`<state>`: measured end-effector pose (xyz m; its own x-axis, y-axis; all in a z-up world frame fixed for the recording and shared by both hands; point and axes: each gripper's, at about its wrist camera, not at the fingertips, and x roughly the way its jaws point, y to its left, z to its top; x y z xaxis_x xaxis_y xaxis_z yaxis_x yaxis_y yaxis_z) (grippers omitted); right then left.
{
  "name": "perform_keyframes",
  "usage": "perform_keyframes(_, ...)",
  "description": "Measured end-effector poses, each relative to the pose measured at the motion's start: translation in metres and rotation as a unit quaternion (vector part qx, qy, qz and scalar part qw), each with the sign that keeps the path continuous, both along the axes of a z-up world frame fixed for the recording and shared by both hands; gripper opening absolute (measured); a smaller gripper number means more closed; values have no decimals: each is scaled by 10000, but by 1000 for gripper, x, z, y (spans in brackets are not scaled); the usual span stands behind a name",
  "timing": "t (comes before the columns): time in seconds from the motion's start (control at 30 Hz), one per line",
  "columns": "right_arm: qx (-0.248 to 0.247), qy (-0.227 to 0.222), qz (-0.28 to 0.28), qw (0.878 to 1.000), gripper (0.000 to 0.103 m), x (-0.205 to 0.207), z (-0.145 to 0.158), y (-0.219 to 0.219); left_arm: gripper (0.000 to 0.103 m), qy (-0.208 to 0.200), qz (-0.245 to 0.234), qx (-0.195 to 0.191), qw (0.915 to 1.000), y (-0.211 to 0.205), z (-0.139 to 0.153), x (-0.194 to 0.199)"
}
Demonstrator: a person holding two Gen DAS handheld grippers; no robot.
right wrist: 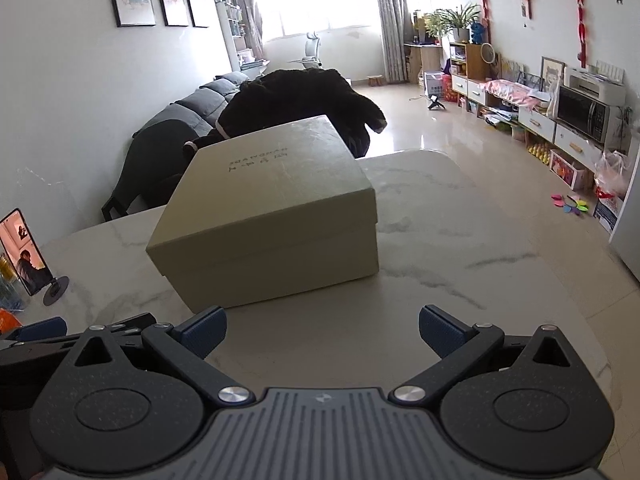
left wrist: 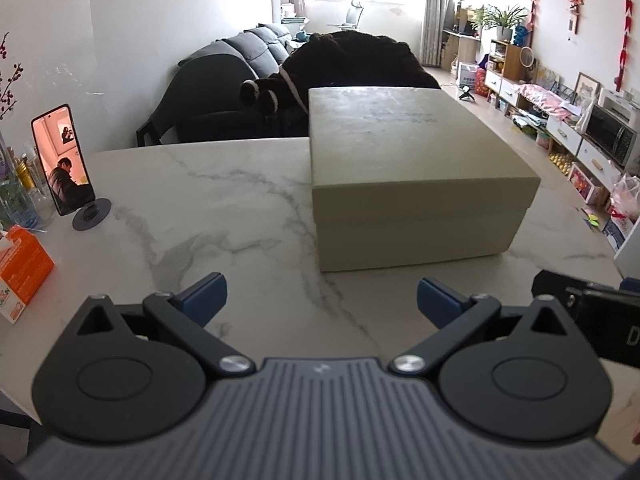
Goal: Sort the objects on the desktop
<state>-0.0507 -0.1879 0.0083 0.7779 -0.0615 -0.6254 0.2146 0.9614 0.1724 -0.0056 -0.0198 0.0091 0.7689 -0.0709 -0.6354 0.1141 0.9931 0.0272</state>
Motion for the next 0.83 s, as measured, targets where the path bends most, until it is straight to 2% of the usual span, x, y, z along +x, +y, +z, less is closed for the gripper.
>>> perform_keyframes(0.47, 43, 127, 217, 9997, 103, 8, -10, 14, 103, 89, 187, 48, 9998, 13, -6, 0)
perform_keyframes(0.83, -22, 248, 309, 9992, 103, 14, -14, 25, 103, 131, 373, -59, 9992, 34, -11, 2)
